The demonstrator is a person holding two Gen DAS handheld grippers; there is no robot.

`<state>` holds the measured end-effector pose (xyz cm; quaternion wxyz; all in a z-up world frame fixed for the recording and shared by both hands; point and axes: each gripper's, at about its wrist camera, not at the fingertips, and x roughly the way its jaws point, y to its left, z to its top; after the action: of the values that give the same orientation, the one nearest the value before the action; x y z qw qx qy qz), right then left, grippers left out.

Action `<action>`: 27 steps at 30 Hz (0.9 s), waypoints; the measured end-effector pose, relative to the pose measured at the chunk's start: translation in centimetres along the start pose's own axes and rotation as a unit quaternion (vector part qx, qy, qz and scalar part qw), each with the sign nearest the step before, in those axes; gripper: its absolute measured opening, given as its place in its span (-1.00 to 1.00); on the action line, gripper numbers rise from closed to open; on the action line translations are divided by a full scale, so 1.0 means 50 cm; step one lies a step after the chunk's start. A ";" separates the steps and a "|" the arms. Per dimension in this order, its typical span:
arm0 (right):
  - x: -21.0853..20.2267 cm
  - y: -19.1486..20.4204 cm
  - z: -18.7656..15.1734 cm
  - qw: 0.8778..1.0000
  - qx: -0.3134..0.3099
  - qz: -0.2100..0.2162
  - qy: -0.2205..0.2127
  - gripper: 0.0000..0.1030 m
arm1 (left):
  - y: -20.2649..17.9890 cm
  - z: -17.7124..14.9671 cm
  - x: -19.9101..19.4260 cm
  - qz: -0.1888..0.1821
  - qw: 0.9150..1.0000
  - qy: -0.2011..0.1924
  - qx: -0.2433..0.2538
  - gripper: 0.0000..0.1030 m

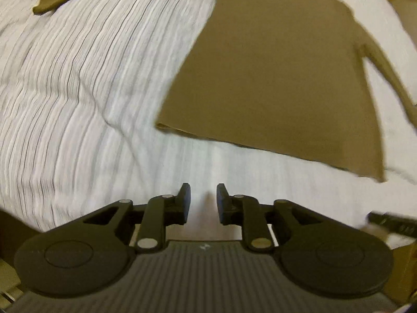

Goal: Fold clothes

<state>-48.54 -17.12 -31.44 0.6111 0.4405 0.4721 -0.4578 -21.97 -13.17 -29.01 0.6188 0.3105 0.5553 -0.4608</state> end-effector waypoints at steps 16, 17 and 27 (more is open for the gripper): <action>-0.324 -0.015 -0.067 0.990 0.059 0.020 -0.126 0.15 | -0.102 -0.095 -0.358 -0.021 0.991 -0.128 0.030 -0.26; -0.343 -0.013 -0.070 0.989 0.062 0.019 -0.134 0.15 | -0.104 -0.095 -0.374 -0.021 0.990 -0.133 0.035 -0.26; -0.457 0.055 -0.108 0.980 0.085 0.017 -0.180 0.15 | -0.066 -0.098 -0.511 0.004 0.978 -0.190 0.080 -0.05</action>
<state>-49.86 -8.08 -9.65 0.6538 0.4092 0.3067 -0.5576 -25.92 -4.29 -4.65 0.6881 0.2675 0.3877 -0.5520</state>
